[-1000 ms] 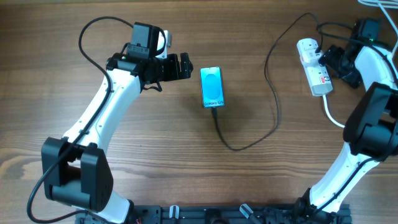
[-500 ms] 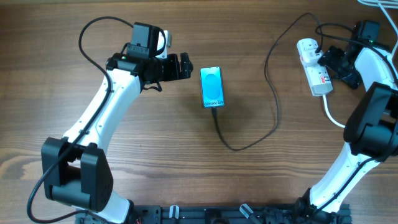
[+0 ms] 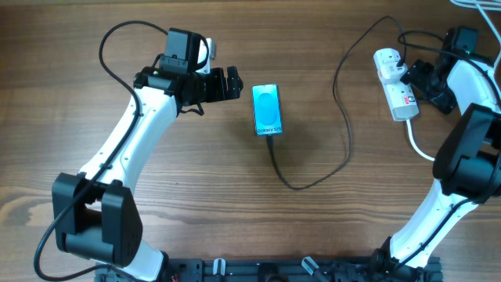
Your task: Plug charger to phone and switch on socket
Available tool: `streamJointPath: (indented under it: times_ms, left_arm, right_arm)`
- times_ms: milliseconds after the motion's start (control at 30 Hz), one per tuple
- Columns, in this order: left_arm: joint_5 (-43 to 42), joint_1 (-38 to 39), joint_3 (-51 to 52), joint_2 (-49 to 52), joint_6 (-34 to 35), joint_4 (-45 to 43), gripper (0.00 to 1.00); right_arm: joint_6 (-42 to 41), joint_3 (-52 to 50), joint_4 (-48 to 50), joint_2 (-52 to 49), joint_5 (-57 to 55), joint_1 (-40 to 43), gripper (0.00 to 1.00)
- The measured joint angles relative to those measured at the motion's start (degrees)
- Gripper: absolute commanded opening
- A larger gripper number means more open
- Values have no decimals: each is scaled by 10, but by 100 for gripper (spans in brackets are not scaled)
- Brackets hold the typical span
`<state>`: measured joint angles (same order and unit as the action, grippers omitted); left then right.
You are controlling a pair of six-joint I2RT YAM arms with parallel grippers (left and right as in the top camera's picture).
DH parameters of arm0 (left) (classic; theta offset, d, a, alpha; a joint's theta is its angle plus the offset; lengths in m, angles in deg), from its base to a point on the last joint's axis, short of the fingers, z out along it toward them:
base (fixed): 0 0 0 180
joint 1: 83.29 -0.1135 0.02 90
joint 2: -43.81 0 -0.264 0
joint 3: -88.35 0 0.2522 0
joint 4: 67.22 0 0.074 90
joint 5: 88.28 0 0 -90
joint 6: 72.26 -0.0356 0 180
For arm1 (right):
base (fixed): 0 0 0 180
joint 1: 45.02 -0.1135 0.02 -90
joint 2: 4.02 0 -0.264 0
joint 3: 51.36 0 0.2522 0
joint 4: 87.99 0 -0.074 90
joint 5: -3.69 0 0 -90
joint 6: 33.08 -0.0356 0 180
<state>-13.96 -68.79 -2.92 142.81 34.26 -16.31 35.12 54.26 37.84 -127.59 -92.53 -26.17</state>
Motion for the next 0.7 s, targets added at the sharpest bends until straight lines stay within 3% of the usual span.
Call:
streamJointPath:
  times_ms: [700]
  left_arm:
    - [0,0,0,0,0,0,100]
  right_arm:
    - [-6,0,4,0,28,0,100]
